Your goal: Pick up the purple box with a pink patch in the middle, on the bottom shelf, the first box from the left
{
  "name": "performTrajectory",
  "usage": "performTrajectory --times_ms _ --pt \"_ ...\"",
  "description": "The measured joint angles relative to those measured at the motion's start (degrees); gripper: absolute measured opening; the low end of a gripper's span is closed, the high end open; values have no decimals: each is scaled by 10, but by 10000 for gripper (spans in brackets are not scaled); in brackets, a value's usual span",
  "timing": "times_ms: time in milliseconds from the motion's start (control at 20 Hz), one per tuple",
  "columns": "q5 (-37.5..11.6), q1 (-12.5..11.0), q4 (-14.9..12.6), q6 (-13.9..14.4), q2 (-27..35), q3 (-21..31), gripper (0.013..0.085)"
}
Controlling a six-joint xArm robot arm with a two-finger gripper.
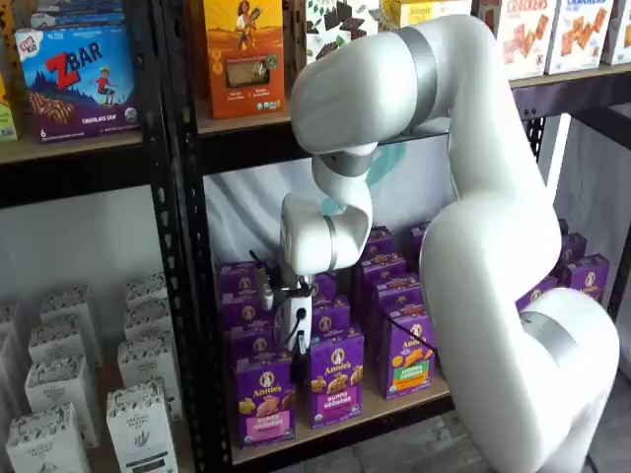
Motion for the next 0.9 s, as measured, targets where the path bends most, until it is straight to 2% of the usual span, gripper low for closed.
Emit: performTrajectory --times_ms 250,650,900 --pt "1 -9 -12 3 15 -29 850" --pt "-3 -13 12 -20 42 -72 850" --pt "19 -12 -15 6 62 -103 850"
